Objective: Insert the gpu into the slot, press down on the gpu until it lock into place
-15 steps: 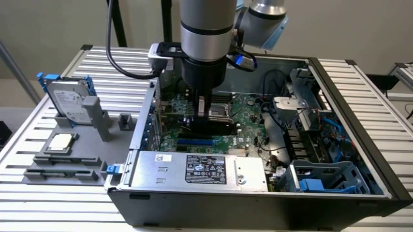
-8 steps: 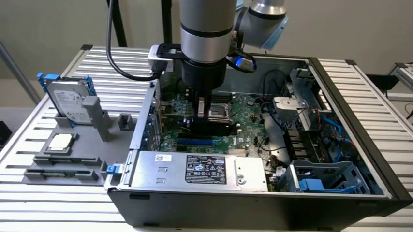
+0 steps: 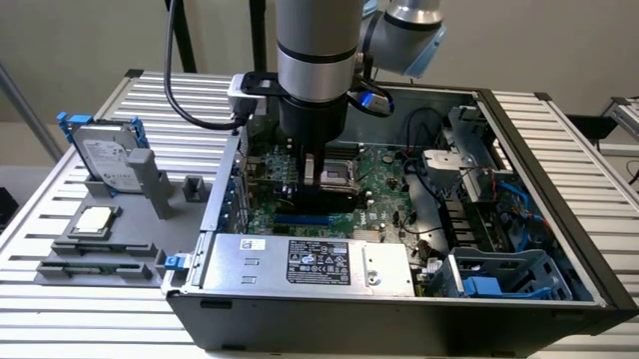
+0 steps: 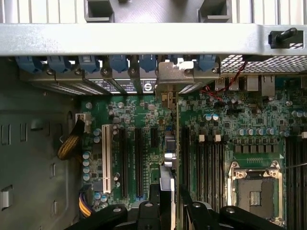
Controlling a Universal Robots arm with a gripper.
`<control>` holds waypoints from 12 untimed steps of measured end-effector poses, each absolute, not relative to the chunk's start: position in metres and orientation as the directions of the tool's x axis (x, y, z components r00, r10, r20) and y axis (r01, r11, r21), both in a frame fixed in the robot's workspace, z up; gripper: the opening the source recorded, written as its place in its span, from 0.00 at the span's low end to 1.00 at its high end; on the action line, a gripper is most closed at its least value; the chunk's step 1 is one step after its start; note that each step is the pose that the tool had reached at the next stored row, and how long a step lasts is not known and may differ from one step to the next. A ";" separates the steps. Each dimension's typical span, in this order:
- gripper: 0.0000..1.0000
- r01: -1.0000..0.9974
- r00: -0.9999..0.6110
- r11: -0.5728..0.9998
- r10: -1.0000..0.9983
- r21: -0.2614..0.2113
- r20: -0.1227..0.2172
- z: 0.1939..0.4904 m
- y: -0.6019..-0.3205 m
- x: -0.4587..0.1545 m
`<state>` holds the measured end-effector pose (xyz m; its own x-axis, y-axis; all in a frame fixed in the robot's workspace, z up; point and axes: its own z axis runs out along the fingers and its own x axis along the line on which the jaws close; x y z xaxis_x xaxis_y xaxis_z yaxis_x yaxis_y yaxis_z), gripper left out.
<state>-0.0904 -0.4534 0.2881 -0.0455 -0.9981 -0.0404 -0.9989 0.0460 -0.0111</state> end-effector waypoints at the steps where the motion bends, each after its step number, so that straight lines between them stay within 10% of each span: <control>1: 0.26 -0.999 -0.046 0.046 -0.998 -0.011 -0.040 0.287 -0.453 -0.091; 12: 0.26 -0.999 -0.046 0.046 -0.998 -0.011 -0.040 0.282 -0.453 -0.092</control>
